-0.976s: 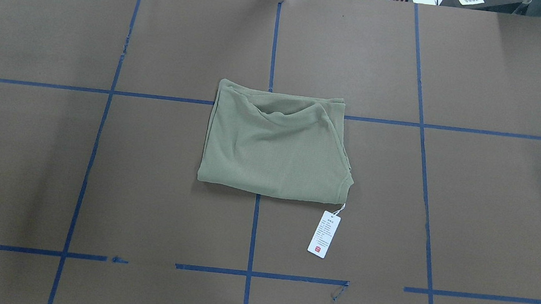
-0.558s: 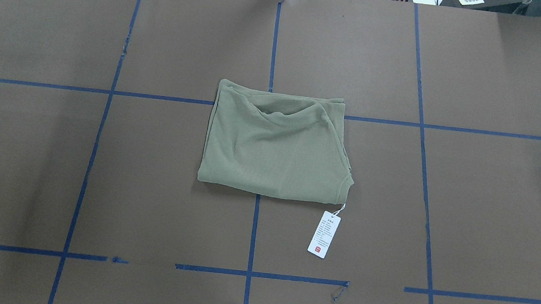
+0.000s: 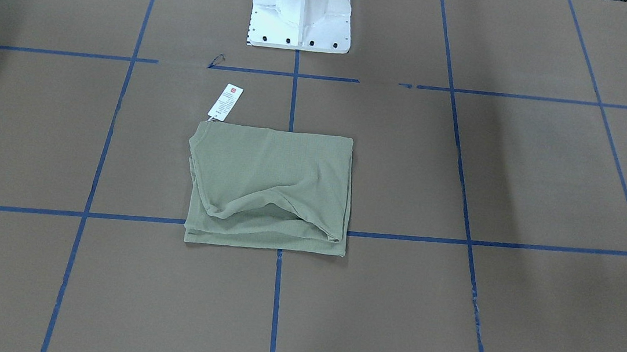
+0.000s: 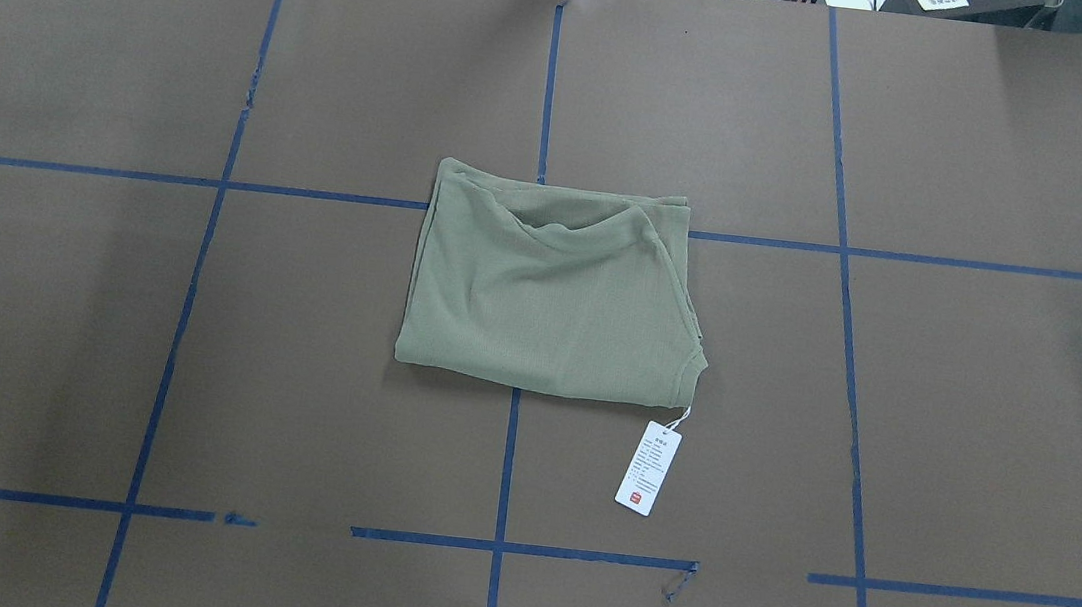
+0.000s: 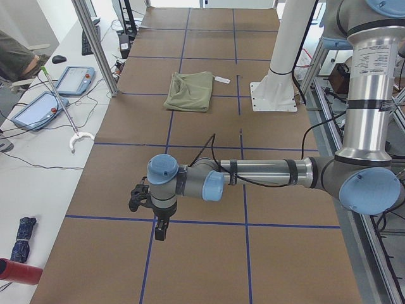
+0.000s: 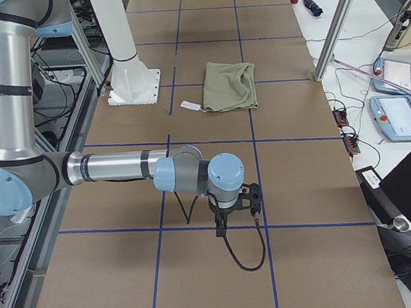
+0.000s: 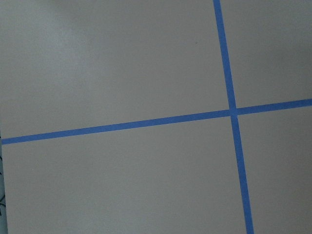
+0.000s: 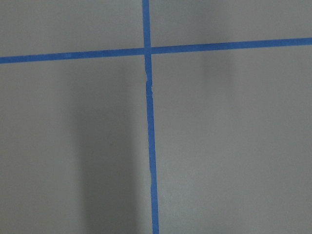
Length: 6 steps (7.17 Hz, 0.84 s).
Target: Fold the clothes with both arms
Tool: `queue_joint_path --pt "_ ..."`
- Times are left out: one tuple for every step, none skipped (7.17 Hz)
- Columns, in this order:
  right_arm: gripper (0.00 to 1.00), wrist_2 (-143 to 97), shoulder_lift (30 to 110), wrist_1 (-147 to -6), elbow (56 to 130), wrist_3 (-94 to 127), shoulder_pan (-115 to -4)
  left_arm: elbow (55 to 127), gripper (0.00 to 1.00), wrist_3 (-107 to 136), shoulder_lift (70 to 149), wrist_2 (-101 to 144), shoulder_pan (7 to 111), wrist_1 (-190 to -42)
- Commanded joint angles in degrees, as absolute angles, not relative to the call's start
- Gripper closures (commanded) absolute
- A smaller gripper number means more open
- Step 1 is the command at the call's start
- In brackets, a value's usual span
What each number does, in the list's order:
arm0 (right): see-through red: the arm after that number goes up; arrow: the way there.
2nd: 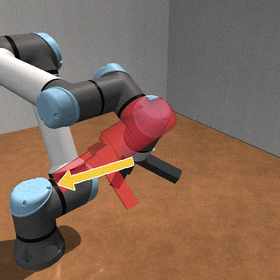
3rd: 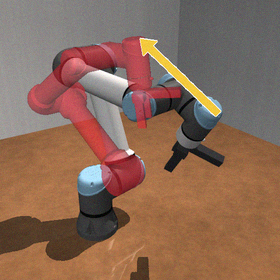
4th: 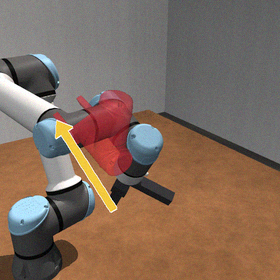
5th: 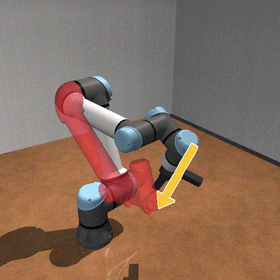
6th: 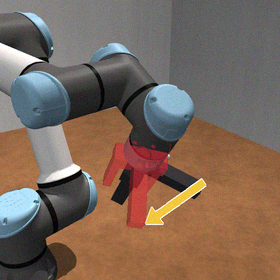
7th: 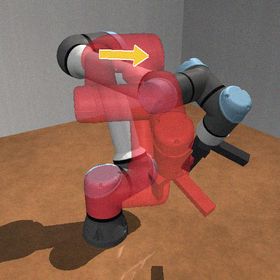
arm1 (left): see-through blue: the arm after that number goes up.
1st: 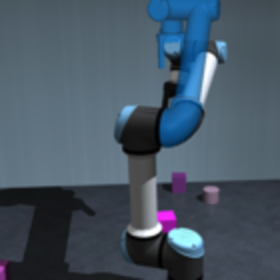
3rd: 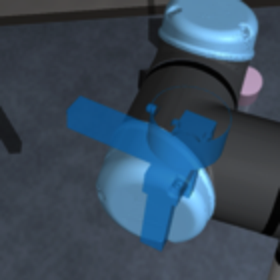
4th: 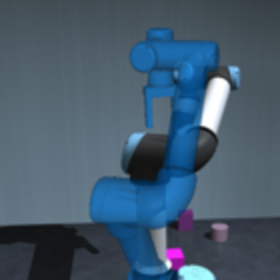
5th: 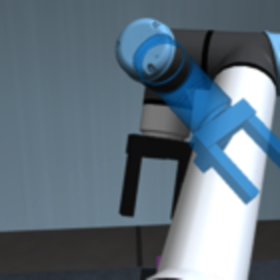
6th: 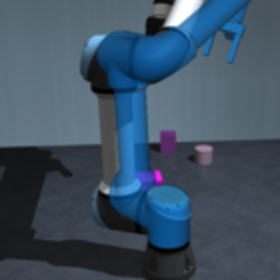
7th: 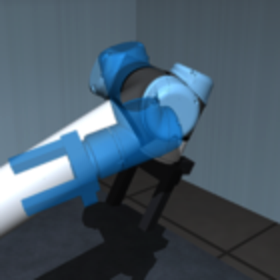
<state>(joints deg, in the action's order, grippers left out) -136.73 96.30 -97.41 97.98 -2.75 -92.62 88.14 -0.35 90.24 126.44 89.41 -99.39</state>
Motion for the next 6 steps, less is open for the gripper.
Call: queue_joint_path --pt "0.00 -136.50 94.93 -97.38 97.74 -2.72 -92.29 88.07 0.00 -0.09 90.61 126.47 89.30 -99.40" --pt "0.00 -136.41 94.66 -97.38 97.73 -2.72 -92.02 88.07 0.00 -0.09 90.62 126.47 89.30 -99.49" --pt "0.00 -136.23 94.66 -97.38 97.73 -2.72 -91.59 88.15 0.00 -0.09 90.62 126.47 89.30 -99.49" --pt "0.00 -135.10 94.40 -97.38 97.73 -2.72 -91.41 88.07 0.00 -0.09 90.62 126.47 89.30 -99.58" --pt "0.00 -134.74 93.70 -97.38 97.65 -2.64 -91.32 88.07 0.00 -0.09 90.70 126.47 89.30 -99.49" --pt "0.00 -134.82 93.08 -97.38 96.69 -2.64 -91.23 88.15 0.00 -0.09 90.70 126.47 89.21 -99.49"
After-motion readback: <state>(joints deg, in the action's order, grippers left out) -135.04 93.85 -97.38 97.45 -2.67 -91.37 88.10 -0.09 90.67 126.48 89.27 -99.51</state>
